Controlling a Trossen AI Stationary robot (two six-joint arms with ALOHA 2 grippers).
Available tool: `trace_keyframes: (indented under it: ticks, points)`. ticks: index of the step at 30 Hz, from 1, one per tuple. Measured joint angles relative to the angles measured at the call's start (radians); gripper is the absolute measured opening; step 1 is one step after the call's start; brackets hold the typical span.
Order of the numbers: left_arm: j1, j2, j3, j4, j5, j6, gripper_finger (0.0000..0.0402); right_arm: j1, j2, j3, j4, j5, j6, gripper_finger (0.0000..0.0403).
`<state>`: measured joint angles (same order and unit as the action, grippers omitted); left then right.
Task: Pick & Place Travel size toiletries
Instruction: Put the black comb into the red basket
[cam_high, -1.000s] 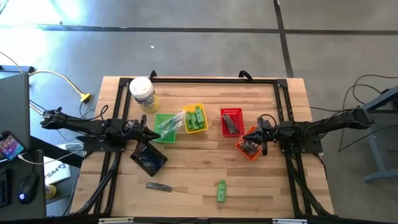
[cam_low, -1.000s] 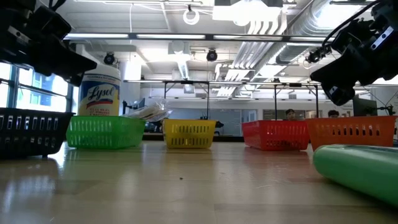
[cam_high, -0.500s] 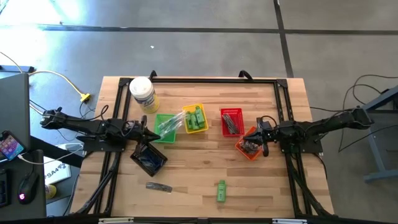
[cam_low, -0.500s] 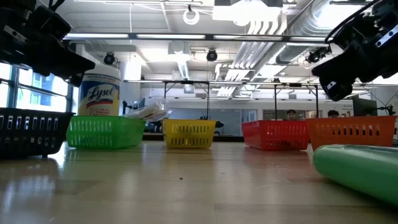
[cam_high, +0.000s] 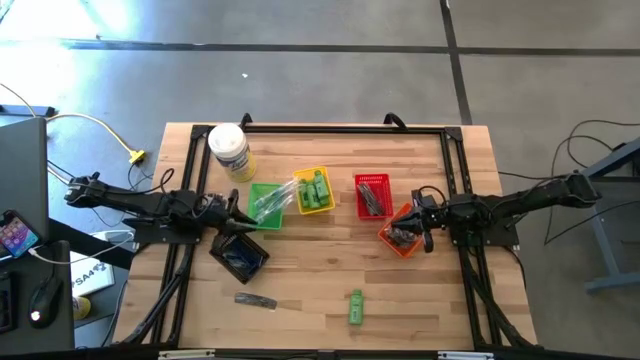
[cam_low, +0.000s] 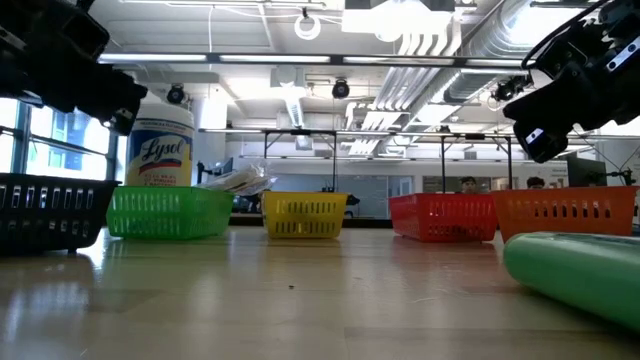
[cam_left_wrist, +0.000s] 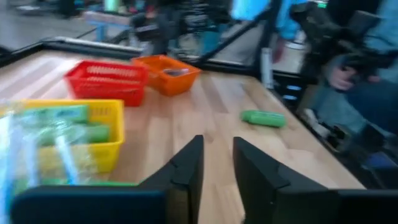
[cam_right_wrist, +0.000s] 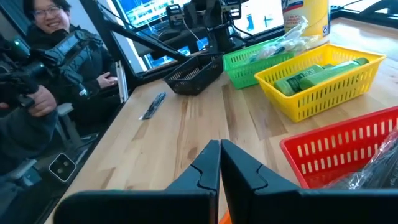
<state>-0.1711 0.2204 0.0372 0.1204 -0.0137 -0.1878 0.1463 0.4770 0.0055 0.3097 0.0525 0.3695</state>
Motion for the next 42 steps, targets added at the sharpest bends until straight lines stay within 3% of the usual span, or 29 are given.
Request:
trace_keyframes:
  ticks: [4, 9, 14, 19, 25, 33, 36, 42]
  points:
    - [-0.004, 0.000, 0.000, 0.050, 0.137, 0.090, 0.0109, 0.000, 0.000, 0.000, -0.011, -0.003, -0.006, 0.0004]
    - [-0.038, 0.002, 0.040, 0.025, 0.126, 0.102, 0.0113, 0.000, 0.014, 0.000, 0.000, 0.011, -0.030, 0.0004]
    - [-0.127, 0.113, 0.133, -0.001, 0.102, 0.127, 0.0105, 0.000, 0.019, 0.000, 0.010, 0.047, -0.027, 0.0004]
    - [-0.254, 0.330, 0.286, -0.130, -0.046, 0.089, 0.0094, 0.000, 0.019, 0.000, 0.010, 0.045, -0.023, 0.0003]
    - [-0.414, 0.674, 0.505, -0.323, -0.170, -0.091, 0.0094, 0.000, 0.019, 0.000, -0.010, 0.020, -0.008, 0.0003]
    - [-0.568, 1.152, 0.811, -0.516, -0.174, -0.309, 0.0094, 0.000, 0.020, 0.000, -0.021, -0.007, -0.023, 0.0003]
    - [-0.571, 1.304, 0.925, -0.610, -0.112, -0.358, 0.0100, 0.000, 0.019, 0.000, -0.025, -0.013, -0.026, 0.0003]
    - [-0.569, 1.500, 1.104, -0.643, -0.009, -0.368, 0.0172, 0.000, 0.020, 0.000, -0.025, -0.036, -0.034, 0.0003]
